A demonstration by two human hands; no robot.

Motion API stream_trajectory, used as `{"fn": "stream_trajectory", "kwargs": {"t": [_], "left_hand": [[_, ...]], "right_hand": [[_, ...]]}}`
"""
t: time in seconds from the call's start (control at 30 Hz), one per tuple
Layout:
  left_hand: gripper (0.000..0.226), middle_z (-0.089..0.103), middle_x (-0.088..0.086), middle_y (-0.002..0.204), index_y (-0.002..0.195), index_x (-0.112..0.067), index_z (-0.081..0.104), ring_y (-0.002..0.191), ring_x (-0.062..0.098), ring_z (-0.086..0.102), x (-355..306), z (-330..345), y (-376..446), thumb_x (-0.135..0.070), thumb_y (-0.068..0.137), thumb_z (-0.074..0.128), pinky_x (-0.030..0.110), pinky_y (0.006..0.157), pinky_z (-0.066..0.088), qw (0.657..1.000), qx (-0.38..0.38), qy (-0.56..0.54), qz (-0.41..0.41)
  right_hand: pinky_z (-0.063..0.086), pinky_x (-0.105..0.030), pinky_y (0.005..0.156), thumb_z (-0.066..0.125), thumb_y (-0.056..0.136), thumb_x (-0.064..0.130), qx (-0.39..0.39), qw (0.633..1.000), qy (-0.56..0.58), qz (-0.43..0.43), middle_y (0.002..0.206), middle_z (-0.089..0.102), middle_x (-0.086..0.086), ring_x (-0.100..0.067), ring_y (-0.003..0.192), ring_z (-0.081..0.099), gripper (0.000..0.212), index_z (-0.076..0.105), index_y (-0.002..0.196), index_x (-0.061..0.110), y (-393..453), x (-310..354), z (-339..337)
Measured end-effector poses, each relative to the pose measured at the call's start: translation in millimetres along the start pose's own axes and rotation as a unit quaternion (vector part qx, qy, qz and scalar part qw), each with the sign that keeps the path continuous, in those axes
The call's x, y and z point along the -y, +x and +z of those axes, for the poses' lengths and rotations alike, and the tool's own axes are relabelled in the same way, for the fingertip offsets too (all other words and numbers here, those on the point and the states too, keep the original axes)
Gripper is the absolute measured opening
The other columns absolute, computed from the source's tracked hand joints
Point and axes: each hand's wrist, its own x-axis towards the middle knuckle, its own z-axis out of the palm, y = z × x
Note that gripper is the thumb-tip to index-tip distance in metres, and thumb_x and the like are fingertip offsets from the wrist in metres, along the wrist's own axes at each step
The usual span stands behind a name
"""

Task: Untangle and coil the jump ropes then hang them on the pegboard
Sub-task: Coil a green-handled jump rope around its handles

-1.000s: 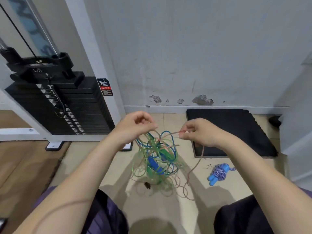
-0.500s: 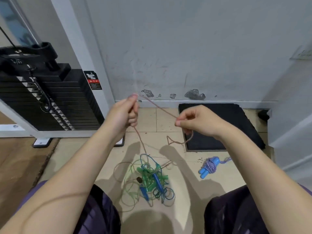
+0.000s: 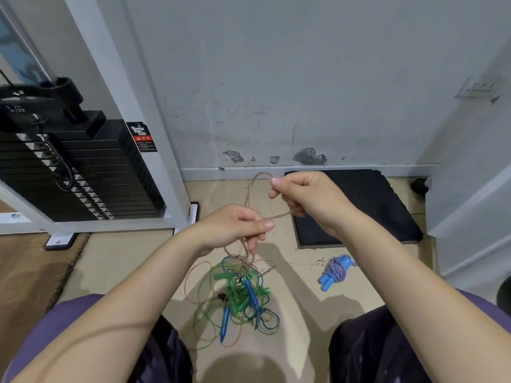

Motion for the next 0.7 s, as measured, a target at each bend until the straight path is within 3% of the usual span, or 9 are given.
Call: {"fn": "stream_trajectory", "kwargs": {"t": [0.13, 0.23, 0.3, 0.37, 0.47, 0.57, 0.63, 0.7], "left_hand": [[0.041, 0.05, 0.002, 0.049, 0.063, -0.011, 0.057, 0.047, 0.015, 0.044, -0.7, -33.1, -13.1, -0.047, 0.078, 0.072, 0.027, 0.059, 0.041, 0.995, -0.08, 0.06, -0.022], [0.057, 0.054, 0.01, 0.057, 0.066, 0.001, 0.055, 0.056, 0.017, 0.047, 4.9, -58.3, -20.9, -0.052, 0.073, 0.075, 0.027, 0.062, 0.037, 0.984, -0.163, 0.068, -0.013], [0.047, 0.048, 0.008, 0.053, 0.062, -0.004, 0.054, 0.052, 0.018, 0.043, 4.6, -59.1, -23.0, -0.045, 0.078, 0.07, 0.021, 0.06, 0.041, 0.989, -0.15, 0.014, 0.005], [0.033, 0.037, 0.001, 0.05, 0.061, -0.013, 0.056, 0.046, 0.015, 0.032, 2.4, -50.5, -22.1, -0.036, 0.082, 0.065, 0.022, 0.054, 0.04, 0.991, -0.118, -0.055, 0.013], [0.026, 0.033, -0.001, 0.052, 0.075, -0.009, 0.06, 0.046, 0.011, 0.026, 0.5, -35.6, -19.5, -0.033, 0.086, 0.061, 0.023, 0.048, 0.026, 0.992, -0.095, -0.085, 0.009], [0.023, 0.041, 0.001, 0.055, 0.076, -0.01, 0.062, 0.045, 0.008, 0.029, -3.7, -20.1, -15.1, -0.025, 0.093, 0.06, 0.021, 0.045, 0.023, 0.993, -0.077, -0.087, 0.0], [0.022, 0.046, 0.001, 0.058, 0.077, -0.01, 0.063, 0.044, 0.006, 0.032, -5.8, -9.8, -13.1, -0.024, 0.094, 0.059, 0.019, 0.044, 0.02, 0.994, -0.05, -0.102, -0.004], [0.023, 0.048, 0.002, 0.061, 0.077, -0.01, 0.063, 0.043, 0.007, 0.034, -5.9, -4.2, -11.9, -0.024, 0.094, 0.057, 0.023, 0.046, 0.02, 0.993, -0.02, -0.118, 0.009]], "right_hand": [[0.025, -0.027, 0.052, 0.071, 0.085, 0.044, -0.105, 0.993, -0.041, 0.038, 0.049, 0.035, 0.002, -0.015, 0.049, 0.026, 0.043, 0.055, 0.055, 0.017, -1.7, -1.6, -21.2], [0.026, -0.025, 0.05, 0.075, 0.083, 0.04, -0.148, 0.984, -0.083, 0.051, 0.045, 0.041, 0.006, -0.015, 0.048, 0.028, 0.048, 0.052, 0.061, 0.004, -1.9, -7.3, -37.1], [0.032, -0.023, 0.051, 0.076, 0.083, 0.036, -0.143, 0.983, -0.104, 0.041, 0.053, 0.046, 0.0, -0.014, 0.051, 0.034, 0.049, 0.054, 0.069, -0.007, -2.1, -12.6, -38.6], [0.039, -0.019, 0.054, 0.074, 0.085, 0.028, -0.131, 0.984, -0.119, 0.025, 0.061, 0.053, -0.003, -0.008, 0.052, 0.041, 0.04, 0.058, 0.072, -0.007, -2.1, -18.2, -36.0], [0.047, -0.013, 0.067, 0.069, 0.088, 0.016, -0.12, 0.982, -0.144, 0.002, 0.081, 0.071, 0.002, -0.001, 0.068, 0.058, 0.009, 0.071, 0.085, 0.007, -3.6, -19.3, -32.7], [0.046, -0.007, 0.078, 0.069, 0.089, 0.013, -0.068, 0.989, -0.125, -0.04, 0.1, 0.074, 0.0, -0.002, 0.089, 0.066, 0.012, 0.073, 0.1, 0.013, -7.2, -14.2, -25.1], [0.051, -0.017, 0.086, 0.073, 0.085, 0.014, 0.021, 0.995, -0.087, -0.051, 0.101, 0.074, -0.004, -0.009, 0.095, 0.068, 0.02, 0.07, 0.105, 0.013, -12.4, -12.4, -12.5], [0.053, -0.022, 0.082, 0.076, 0.084, 0.016, 0.107, 0.988, -0.1, -0.043, 0.093, 0.074, -0.004, -0.013, 0.088, 0.069, 0.03, 0.064, 0.111, 0.015, -16.8, -13.4, -1.2]]}}
